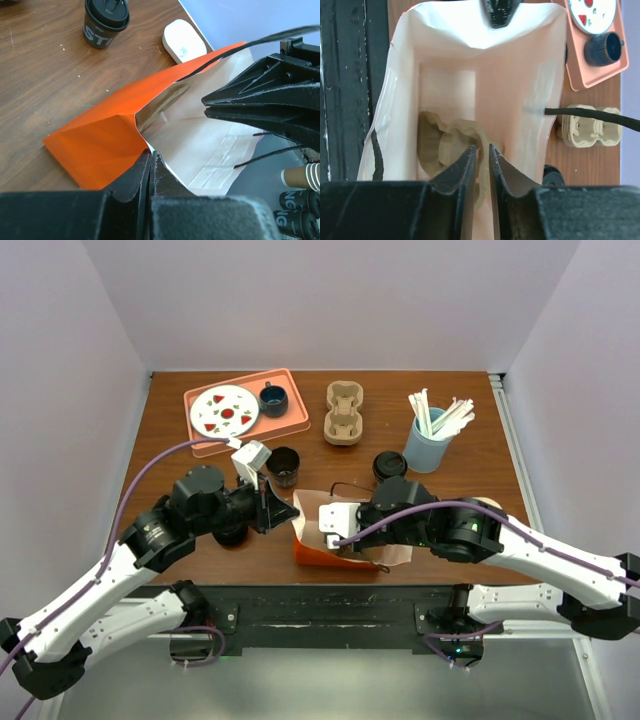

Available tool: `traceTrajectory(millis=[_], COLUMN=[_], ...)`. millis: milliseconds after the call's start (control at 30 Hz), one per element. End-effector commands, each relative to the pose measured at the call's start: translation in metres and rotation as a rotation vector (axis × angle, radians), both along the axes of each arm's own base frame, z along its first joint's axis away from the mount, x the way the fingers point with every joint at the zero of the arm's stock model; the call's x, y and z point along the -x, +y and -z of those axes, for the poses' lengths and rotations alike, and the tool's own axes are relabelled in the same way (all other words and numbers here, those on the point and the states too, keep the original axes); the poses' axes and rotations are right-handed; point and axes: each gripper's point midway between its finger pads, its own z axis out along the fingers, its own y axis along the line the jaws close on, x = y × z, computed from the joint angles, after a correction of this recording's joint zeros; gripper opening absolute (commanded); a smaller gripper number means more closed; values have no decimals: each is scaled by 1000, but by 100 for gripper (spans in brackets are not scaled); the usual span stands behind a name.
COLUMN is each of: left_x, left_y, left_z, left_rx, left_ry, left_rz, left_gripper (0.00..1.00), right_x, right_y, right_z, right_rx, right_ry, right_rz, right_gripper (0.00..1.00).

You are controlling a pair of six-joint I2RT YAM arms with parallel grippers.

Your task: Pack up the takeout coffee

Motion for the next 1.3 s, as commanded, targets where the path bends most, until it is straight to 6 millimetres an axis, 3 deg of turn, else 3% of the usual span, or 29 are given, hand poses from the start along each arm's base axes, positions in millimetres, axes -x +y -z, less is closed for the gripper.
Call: traceTrajectory(millis=[0, 233, 333, 633, 800, 967, 1100, 1267], left_x=[-9, -10, -10, -7, -7, -8, -8, -10], left_y=[-3, -1, 0, 2, 2, 3, 4, 3], left_z=[-18, -22, -24, -22, -25, -26, -25, -24], left_rx=[26, 10, 13, 7, 13, 14, 23, 36], left_ry=[-113, -122, -124, -112, -113, -107, -102, -115], left_rz=[-1, 1, -6, -6, -4, -15, -28, -33], left_gripper=[0, 0, 0, 0, 0, 0, 0, 0], right_x=[2, -12, -21, -34, -37, -29, -26, -24], right_y=[-8, -14, -15, -15, -17, -5, -11, -19], right_z=[18, 42, 46, 36, 40, 19, 14, 32], right_rx=[77, 169, 187, 155, 158, 24, -9, 73], right_ry=[14, 1, -30, -81, -106, -110, -119, -92], right_rz=[-3, 79, 116, 187, 193, 132, 121, 129], right_gripper=[25, 39, 41, 50, 51, 43, 41, 44])
